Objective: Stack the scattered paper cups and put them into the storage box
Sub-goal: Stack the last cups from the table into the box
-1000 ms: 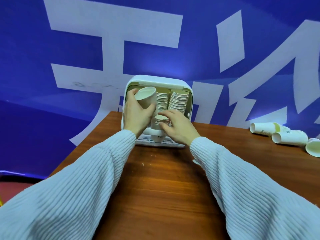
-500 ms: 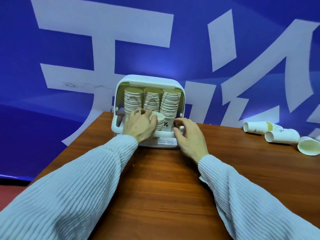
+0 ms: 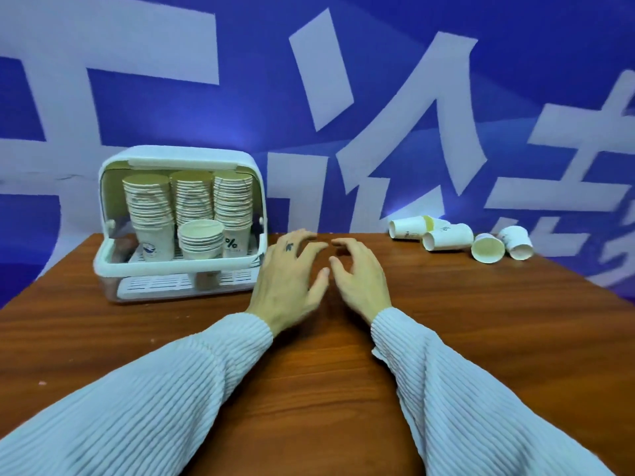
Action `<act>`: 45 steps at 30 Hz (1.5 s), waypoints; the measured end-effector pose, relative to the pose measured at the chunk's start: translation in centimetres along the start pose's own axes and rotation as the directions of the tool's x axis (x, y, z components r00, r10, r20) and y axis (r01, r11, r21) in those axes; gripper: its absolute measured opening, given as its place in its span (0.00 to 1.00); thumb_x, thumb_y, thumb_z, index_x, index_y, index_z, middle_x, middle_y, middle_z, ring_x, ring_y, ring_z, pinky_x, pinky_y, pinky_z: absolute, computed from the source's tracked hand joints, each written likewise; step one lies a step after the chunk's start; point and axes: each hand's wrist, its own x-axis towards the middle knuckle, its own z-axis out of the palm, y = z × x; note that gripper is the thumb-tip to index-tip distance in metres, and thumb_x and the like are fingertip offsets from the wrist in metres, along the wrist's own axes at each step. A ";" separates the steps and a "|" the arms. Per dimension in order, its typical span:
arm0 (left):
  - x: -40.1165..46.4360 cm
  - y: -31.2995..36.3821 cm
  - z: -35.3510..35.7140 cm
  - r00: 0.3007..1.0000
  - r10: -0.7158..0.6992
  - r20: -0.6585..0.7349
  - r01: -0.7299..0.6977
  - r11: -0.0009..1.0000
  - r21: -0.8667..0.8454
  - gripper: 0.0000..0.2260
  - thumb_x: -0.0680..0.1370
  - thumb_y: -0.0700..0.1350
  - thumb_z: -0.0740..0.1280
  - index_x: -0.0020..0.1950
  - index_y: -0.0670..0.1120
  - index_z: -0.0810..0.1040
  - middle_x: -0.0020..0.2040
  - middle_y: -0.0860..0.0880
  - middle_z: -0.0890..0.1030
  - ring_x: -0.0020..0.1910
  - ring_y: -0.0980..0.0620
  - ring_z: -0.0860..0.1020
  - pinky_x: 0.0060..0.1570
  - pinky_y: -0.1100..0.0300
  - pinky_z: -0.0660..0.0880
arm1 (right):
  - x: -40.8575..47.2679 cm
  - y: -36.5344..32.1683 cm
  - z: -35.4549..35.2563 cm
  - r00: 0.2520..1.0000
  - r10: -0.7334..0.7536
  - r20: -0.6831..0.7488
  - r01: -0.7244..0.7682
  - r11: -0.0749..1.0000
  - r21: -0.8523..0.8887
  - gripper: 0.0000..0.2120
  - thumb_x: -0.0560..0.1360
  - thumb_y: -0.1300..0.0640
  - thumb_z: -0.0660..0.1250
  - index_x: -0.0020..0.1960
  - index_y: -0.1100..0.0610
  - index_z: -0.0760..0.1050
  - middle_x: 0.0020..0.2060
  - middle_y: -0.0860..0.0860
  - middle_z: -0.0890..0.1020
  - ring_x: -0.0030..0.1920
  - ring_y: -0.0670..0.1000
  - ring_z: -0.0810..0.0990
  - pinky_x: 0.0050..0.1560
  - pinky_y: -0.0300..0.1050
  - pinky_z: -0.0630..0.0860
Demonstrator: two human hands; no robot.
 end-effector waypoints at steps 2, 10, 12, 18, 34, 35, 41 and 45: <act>0.6 2.0 2.4 0.998 -0.003 0.057 0.006 0.999 -0.051 0.19 0.79 0.54 0.64 0.69 0.51 0.76 0.71 0.50 0.73 0.73 0.50 0.68 0.71 0.47 0.68 | -0.1 2.1 -2.0 0.999 0.039 -0.028 -0.040 0.999 -0.022 0.15 0.82 0.52 0.66 0.68 0.47 0.75 0.61 0.42 0.80 0.63 0.44 0.76 0.61 0.42 0.72; 4.5 8.8 11.1 0.978 -0.063 0.198 0.112 0.962 -0.248 0.18 0.80 0.53 0.65 0.70 0.52 0.74 0.70 0.54 0.71 0.69 0.54 0.69 0.66 0.51 0.74 | 0.8 10.8 -9.0 0.966 0.209 -0.155 -0.222 0.972 -0.071 0.16 0.81 0.54 0.66 0.68 0.48 0.76 0.57 0.43 0.80 0.62 0.47 0.77 0.61 0.47 0.74; 5.9 10.1 13.0 0.969 -0.071 0.236 0.137 0.951 -0.278 0.18 0.81 0.54 0.65 0.70 0.53 0.73 0.71 0.55 0.70 0.69 0.55 0.70 0.65 0.52 0.74 | 1.5 13.0 -10.6 0.962 0.213 -0.170 -0.236 0.962 -0.134 0.16 0.81 0.54 0.66 0.68 0.47 0.76 0.58 0.44 0.80 0.61 0.47 0.77 0.60 0.45 0.73; 9.0 12.9 18.9 0.915 -0.192 0.354 0.325 0.871 -0.368 0.18 0.81 0.55 0.65 0.70 0.55 0.72 0.67 0.56 0.69 0.53 0.52 0.79 0.58 0.51 0.77 | 4.1 20.1 -14.2 0.848 0.396 -0.352 -0.450 0.889 -0.085 0.15 0.81 0.54 0.63 0.67 0.47 0.76 0.58 0.46 0.81 0.61 0.50 0.78 0.61 0.51 0.76; 8.9 13.9 21.2 0.926 -0.129 0.354 0.246 0.918 -0.310 0.20 0.81 0.55 0.63 0.73 0.56 0.68 0.68 0.58 0.66 0.60 0.54 0.74 0.59 0.54 0.74 | 13.1 26.0 -12.3 0.922 0.321 -0.216 -0.371 0.891 -0.261 0.30 0.81 0.49 0.63 0.82 0.46 0.60 0.83 0.52 0.58 0.82 0.56 0.59 0.72 0.58 0.68; 9.0 13.8 21.2 0.926 -0.135 0.353 0.253 0.916 -0.312 0.20 0.81 0.55 0.63 0.73 0.56 0.68 0.68 0.58 0.66 0.61 0.54 0.74 0.59 0.55 0.74 | 13.3 26.1 -12.1 0.929 0.317 -0.191 -0.363 0.882 -0.300 0.29 0.81 0.46 0.62 0.81 0.46 0.62 0.83 0.52 0.59 0.81 0.56 0.60 0.72 0.58 0.68; 9.0 13.8 21.1 0.924 -0.163 0.347 0.280 0.906 -0.318 0.19 0.81 0.55 0.63 0.72 0.55 0.69 0.67 0.58 0.67 0.59 0.52 0.76 0.57 0.54 0.73 | 13.4 25.5 -12.0 0.903 0.002 -0.429 -0.149 0.939 -0.309 0.14 0.81 0.47 0.61 0.49 0.54 0.81 0.47 0.51 0.81 0.48 0.57 0.79 0.47 0.51 0.74; 9.0 13.6 21.2 0.940 -0.163 0.299 0.258 0.914 -0.313 0.20 0.80 0.54 0.64 0.72 0.54 0.69 0.67 0.57 0.67 0.64 0.53 0.72 0.61 0.53 0.73 | 13.4 25.9 -11.9 0.879 0.012 -0.477 -0.207 0.910 -0.360 0.16 0.80 0.47 0.63 0.65 0.51 0.80 0.65 0.53 0.79 0.64 0.56 0.76 0.65 0.54 0.71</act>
